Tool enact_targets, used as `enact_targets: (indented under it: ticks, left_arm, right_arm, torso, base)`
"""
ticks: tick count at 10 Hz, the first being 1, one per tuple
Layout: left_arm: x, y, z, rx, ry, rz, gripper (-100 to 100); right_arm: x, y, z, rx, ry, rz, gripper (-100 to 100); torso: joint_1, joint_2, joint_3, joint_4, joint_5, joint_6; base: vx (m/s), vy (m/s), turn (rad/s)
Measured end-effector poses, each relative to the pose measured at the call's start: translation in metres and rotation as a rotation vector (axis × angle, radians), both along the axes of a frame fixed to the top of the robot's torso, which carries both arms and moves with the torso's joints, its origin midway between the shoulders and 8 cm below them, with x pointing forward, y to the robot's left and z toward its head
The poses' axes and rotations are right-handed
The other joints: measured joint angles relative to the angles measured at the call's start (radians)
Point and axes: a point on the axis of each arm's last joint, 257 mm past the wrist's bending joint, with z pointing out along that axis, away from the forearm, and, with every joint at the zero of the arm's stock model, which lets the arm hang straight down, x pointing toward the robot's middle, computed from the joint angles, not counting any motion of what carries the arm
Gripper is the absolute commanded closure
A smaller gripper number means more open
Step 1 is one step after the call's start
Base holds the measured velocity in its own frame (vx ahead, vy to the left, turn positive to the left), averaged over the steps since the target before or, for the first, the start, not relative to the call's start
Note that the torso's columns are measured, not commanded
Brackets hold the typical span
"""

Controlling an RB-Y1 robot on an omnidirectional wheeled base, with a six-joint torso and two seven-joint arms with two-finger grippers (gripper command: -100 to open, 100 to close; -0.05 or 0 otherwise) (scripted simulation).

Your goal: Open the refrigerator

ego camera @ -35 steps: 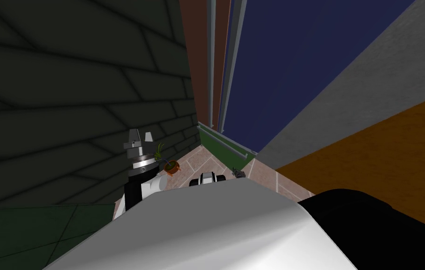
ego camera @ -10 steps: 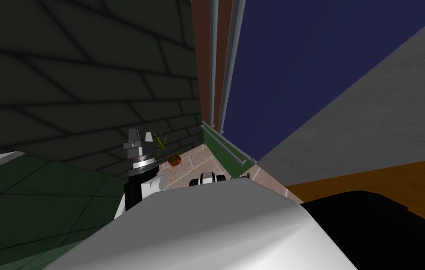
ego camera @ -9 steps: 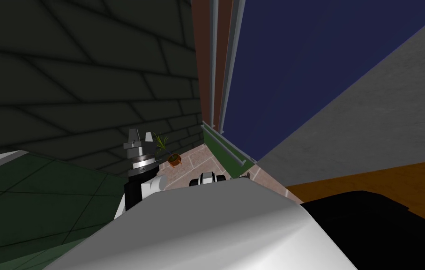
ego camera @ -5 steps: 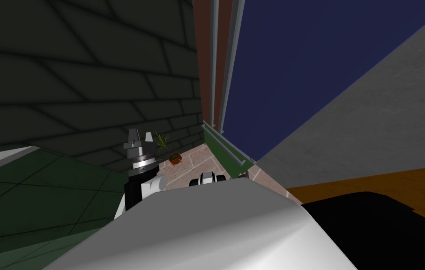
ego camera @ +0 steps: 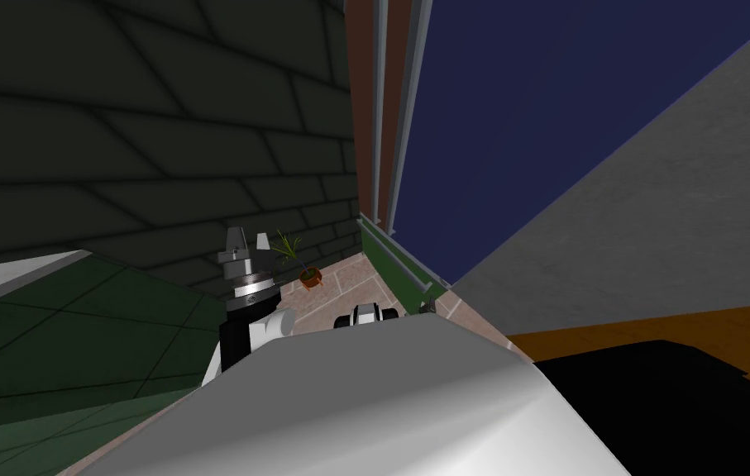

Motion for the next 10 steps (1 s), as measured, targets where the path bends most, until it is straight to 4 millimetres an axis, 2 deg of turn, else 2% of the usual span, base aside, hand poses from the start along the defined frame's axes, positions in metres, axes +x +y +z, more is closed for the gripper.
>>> enact_targets:
  ticks: [4,10]
  left_arm:
    - [0.0,0.0,0.0,0.0,0.0,0.0,0]
    - [0.0,0.0,0.0,0.0,0.0,0.0,0]
  right_arm:
    - [0.021,0.019,0.017,-0.116,-0.032,0.108,-100]
    - [0.031,0.031,0.031,-0.183,-0.06,0.171,-100]
  torso:
    - [0.0,0.0,0.0,0.0,0.0,0.0]
    - [0.002,-0.002,-0.001,0.0,0.001,-0.001]
  base:
    - [-0.033,-0.024,0.035]
    - [-0.012,-0.008,0.01]
